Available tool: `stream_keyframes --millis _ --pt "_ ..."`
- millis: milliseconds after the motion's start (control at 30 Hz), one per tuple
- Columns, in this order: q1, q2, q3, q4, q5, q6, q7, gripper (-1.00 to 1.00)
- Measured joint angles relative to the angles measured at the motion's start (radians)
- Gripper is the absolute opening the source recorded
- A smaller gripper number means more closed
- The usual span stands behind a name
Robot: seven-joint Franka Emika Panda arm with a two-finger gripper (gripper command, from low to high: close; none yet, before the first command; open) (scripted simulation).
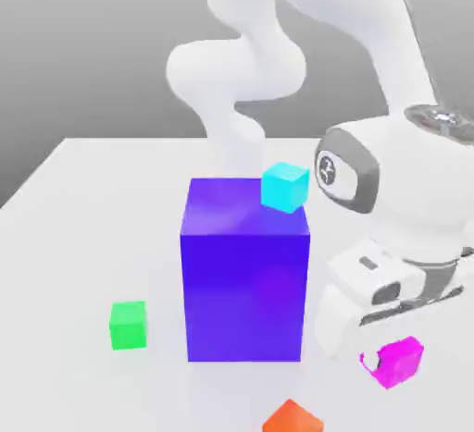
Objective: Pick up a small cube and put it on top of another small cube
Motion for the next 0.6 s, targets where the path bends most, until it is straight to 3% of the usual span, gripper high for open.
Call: stream_keyframes --millis 133,367,600 --pt "-0.094 -0.097 -0.107 -0.102 0.038 0.008 0.118 -1.00" --pt "-0.394 -0.305 -0.255 -0.322 0.084 0.020 0.385 -1.00" --pt "-0.407 -0.127 -0.263 -0.360 0.185 0.229 0.370 -1.00"
